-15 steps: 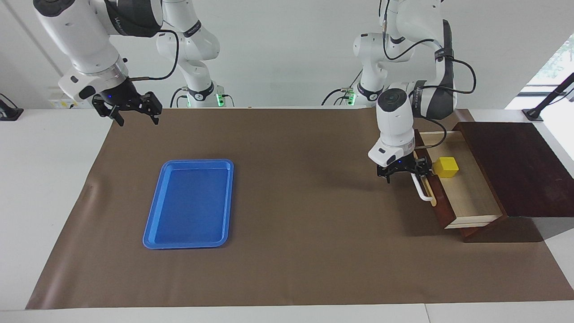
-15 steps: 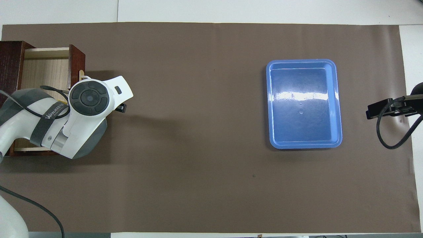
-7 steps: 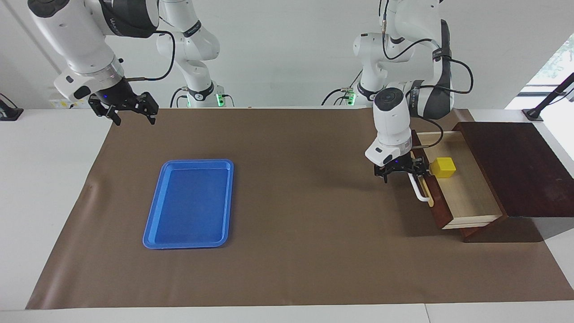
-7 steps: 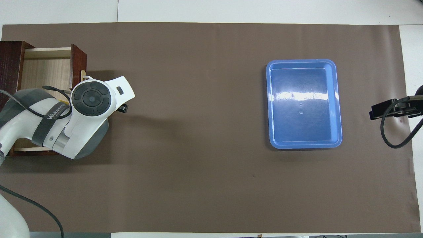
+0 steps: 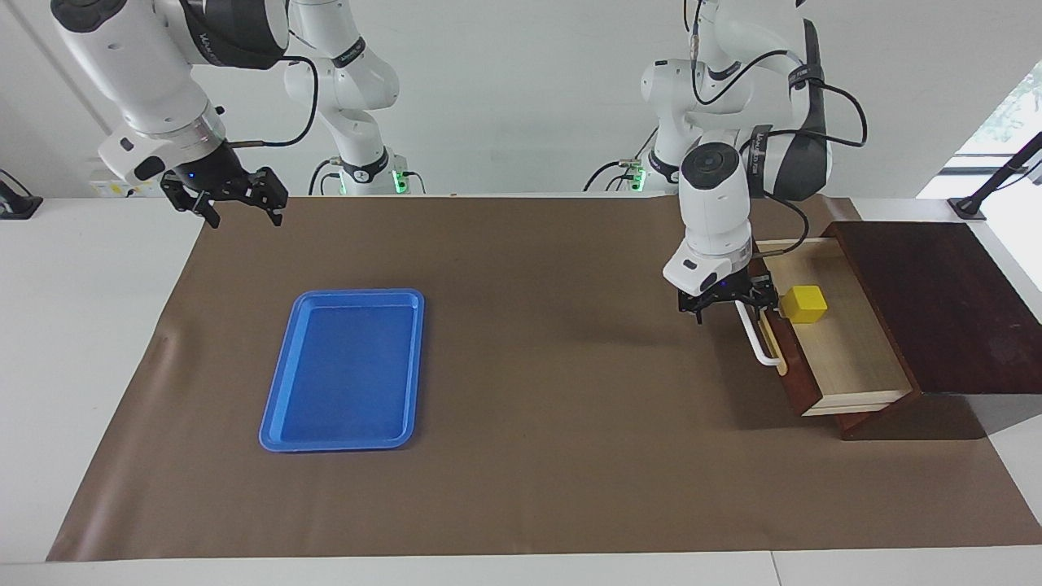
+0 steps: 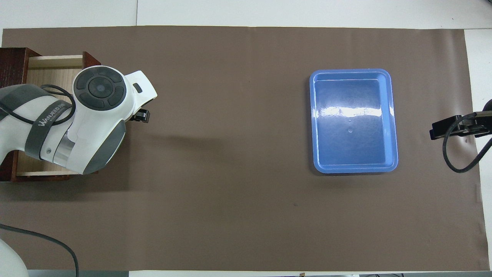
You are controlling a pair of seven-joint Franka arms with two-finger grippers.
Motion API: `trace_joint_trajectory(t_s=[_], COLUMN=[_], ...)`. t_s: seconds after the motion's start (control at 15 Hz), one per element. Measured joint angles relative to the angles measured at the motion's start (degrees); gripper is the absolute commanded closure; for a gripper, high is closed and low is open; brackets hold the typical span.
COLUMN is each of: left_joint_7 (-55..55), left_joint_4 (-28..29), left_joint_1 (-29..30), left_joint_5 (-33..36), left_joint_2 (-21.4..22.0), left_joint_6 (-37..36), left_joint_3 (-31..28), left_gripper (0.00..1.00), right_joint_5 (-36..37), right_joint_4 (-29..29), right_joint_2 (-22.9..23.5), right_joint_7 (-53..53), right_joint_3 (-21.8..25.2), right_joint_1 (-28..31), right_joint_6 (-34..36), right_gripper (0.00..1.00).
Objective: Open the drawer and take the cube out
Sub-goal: 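Release the handle and lower the left gripper onto the yellow cube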
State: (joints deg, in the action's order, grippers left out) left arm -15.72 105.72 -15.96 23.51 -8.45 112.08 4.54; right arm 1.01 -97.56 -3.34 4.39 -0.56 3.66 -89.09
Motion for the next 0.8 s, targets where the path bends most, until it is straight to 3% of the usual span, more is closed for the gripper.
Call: trace_joint_trajectory(t_s=[0.2,0.4,0.8], left_joint_7=[-2.0,-8.58,-38.6], left_joint_4=[-6.22,-12.43,-13.63], left_joint_1=[0.27,4.24,12.21], left_joint_5=[-6.38,-10.76,-12.63], left_joint_2=[0.0,0.17,0.05], left_joint_6=[-6.47,-10.76,-10.46], left_joint_3=[-0.75,-1.45,-1.69], left_gripper=[0.0,0.0,0.0], right_joint_5=[0.0,0.0,0.0], right_joint_4=[-0.08,-0.16,-0.38], right_joint_2=[0.0,-0.03,-0.14], right_joint_7=[0.0,0.0,0.0], right_joint_3=[0.0,0.0,0.0], right_joint_1=[0.0,0.0,0.0], right_joint_6=[0.0,0.0,0.0], right_gripper=[0.0,0.0,0.0])
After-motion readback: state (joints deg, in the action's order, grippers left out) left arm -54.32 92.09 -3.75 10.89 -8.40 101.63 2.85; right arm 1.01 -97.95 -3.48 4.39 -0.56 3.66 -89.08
